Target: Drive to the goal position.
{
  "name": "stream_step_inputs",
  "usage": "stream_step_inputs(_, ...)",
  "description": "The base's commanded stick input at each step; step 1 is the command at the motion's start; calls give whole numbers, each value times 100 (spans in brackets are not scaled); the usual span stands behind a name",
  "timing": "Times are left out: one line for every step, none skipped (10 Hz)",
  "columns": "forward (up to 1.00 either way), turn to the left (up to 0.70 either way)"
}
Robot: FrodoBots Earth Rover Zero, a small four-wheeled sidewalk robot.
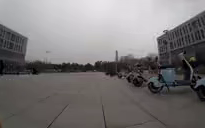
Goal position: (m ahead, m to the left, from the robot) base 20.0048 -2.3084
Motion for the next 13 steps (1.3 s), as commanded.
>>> stream_step_inputs(70, 34)
stream_step_inputs(70, 34)
stream_step_inputs(70, 34)
stream_step_inputs(70, 34)
stream_step_inputs(70, 34)
stream_step_inputs(70, 34)
stream_step_inputs(70, 34)
stream_step_inputs(70, 34)
stream_step_inputs(70, 34)
stream_step_inputs(70, 34)
stream_step_inputs(70, 34)
stream_step_inputs(70, 34)
stream_step_inputs(70, 5)
